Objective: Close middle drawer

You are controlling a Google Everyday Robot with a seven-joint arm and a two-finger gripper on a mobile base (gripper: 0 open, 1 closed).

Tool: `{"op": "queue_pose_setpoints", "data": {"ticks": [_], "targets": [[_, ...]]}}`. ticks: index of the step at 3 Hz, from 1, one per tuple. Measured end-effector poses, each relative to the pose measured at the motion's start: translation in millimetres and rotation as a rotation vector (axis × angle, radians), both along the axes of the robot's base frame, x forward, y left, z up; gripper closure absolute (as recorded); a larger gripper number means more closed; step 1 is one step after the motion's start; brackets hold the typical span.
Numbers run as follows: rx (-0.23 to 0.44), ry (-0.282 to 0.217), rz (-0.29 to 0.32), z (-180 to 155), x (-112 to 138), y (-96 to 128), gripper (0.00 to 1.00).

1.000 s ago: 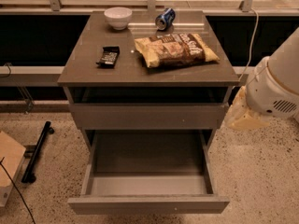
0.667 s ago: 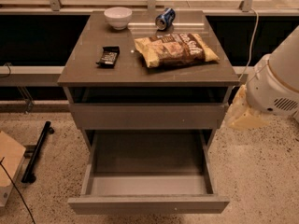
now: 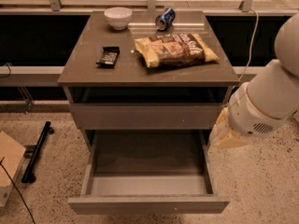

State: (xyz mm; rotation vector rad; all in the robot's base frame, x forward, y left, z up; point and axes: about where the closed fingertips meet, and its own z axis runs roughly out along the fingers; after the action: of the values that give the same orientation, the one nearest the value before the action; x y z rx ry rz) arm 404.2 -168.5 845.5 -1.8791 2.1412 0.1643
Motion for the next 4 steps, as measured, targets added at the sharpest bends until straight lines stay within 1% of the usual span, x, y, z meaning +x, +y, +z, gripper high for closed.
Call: {"op": "queue_pose_setpoints", "data": {"ticks": [1,2,3,4], "targets": [[0.066,0.033,-0.001,-45,-5,8,1.00],[0.066,0.020,-0.007,-45,-3,9,1.00],[0.064,0.036,-0.003,-56,-6,13,1.00],[0.068,0.037,0.027,-77,-9,22,1.00]]}}
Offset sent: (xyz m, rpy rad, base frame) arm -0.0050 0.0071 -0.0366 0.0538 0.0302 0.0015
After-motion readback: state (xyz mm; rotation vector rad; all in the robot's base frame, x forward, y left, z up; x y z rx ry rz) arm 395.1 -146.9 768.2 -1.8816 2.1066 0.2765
